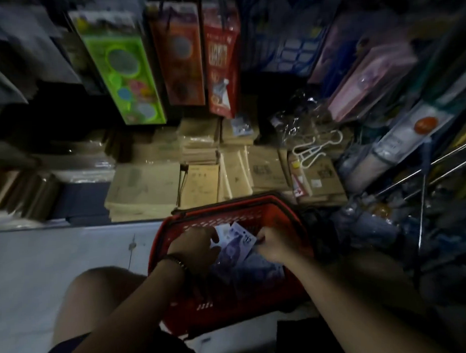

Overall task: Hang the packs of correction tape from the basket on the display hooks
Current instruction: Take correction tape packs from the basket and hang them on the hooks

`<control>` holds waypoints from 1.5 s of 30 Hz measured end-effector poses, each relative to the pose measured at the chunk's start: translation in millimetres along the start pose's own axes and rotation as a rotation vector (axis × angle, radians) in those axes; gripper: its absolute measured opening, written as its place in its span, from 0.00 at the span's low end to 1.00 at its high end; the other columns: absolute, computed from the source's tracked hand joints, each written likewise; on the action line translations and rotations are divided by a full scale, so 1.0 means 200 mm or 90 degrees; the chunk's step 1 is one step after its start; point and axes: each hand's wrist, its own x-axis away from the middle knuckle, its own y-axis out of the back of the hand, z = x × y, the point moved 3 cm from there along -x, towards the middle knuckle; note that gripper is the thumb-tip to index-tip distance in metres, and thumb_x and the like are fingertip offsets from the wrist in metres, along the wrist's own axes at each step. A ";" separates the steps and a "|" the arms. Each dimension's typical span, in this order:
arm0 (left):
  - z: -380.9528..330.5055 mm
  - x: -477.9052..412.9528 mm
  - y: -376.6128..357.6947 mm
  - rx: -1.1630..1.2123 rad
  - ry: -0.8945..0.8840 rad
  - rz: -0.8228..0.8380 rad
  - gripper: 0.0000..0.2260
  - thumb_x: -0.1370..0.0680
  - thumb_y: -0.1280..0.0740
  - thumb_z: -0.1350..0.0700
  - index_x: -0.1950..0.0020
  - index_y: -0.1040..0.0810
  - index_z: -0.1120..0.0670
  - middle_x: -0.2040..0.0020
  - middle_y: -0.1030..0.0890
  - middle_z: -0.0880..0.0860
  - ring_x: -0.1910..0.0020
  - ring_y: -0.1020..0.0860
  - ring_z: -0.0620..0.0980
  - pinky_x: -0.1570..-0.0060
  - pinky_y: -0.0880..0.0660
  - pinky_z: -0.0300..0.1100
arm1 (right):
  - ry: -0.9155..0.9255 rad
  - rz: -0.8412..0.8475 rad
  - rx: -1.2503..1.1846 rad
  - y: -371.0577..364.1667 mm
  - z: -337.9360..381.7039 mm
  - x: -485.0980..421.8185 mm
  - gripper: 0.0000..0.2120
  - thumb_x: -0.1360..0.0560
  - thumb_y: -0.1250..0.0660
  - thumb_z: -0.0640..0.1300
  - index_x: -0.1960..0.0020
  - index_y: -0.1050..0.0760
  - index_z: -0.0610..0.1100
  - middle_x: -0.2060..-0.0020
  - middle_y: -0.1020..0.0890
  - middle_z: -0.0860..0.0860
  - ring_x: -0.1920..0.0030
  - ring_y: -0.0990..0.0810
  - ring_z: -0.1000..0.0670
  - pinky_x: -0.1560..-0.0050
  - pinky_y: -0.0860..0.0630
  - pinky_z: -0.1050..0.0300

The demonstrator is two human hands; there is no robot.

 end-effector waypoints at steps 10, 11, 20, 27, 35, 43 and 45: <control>0.12 -0.19 -0.31 0.004 -0.006 0.126 0.18 0.14 0.36 0.53 0.24 0.26 0.55 0.27 0.22 0.58 0.29 0.23 0.60 0.34 0.27 0.49 | -0.022 0.076 0.200 -0.44 -0.23 -0.27 0.24 0.16 0.39 0.47 0.23 0.31 0.40 0.26 0.26 0.41 0.25 0.29 0.39 0.35 0.31 0.69; 0.11 -0.21 -0.32 0.000 -0.017 0.132 0.19 0.14 0.37 0.53 0.24 0.26 0.56 0.26 0.22 0.58 0.28 0.24 0.59 0.33 0.29 0.48 | 0.017 0.068 0.237 -0.46 -0.26 -0.29 0.23 0.14 0.40 0.44 0.21 0.34 0.39 0.23 0.30 0.40 0.22 0.32 0.40 0.31 0.35 0.67; 0.17 -0.27 -0.41 0.043 -0.033 0.219 0.31 0.22 0.38 0.36 0.22 0.28 0.48 0.34 0.17 0.54 0.36 0.19 0.57 0.37 0.23 0.47 | 0.059 0.043 0.310 -0.43 -0.31 -0.29 0.19 0.19 0.44 0.43 0.33 0.23 0.41 0.36 0.19 0.39 0.36 0.21 0.36 0.35 0.22 0.40; 0.11 -0.21 -0.38 0.073 -0.027 0.194 0.28 0.18 0.30 0.44 0.20 0.31 0.49 0.30 0.20 0.50 0.29 0.23 0.52 0.29 0.28 0.47 | 0.137 0.079 0.114 -0.24 -0.19 -0.21 0.03 0.19 0.33 0.45 0.49 0.21 0.51 0.51 0.18 0.52 0.49 0.18 0.49 0.47 0.20 0.51; 0.06 -0.16 -0.37 0.126 0.039 0.144 0.23 0.19 0.29 0.45 0.25 0.25 0.51 0.31 0.19 0.57 0.33 0.21 0.58 0.32 0.24 0.50 | 0.302 -0.032 -0.204 -0.09 0.11 -0.15 0.02 0.20 0.28 0.42 0.49 0.16 0.46 0.53 0.13 0.54 0.51 0.16 0.58 0.50 0.23 0.63; 0.28 -0.18 -0.29 0.190 0.193 0.003 0.12 0.20 0.28 0.46 0.47 0.19 0.54 0.50 0.15 0.55 0.49 0.16 0.57 0.43 0.19 0.52 | -0.148 -0.013 -0.341 -0.51 -0.10 -0.21 0.14 0.20 0.29 0.45 0.37 0.18 0.39 0.42 0.15 0.44 0.39 0.17 0.42 0.54 0.32 0.63; 0.33 -0.19 -0.30 0.218 0.210 -0.033 0.11 0.20 0.28 0.45 0.50 0.21 0.52 0.52 0.16 0.54 0.51 0.16 0.56 0.48 0.19 0.50 | -0.169 0.010 -0.390 -0.57 -0.08 -0.19 0.19 0.18 0.31 0.44 0.29 0.24 0.39 0.35 0.19 0.44 0.33 0.21 0.43 0.51 0.34 0.66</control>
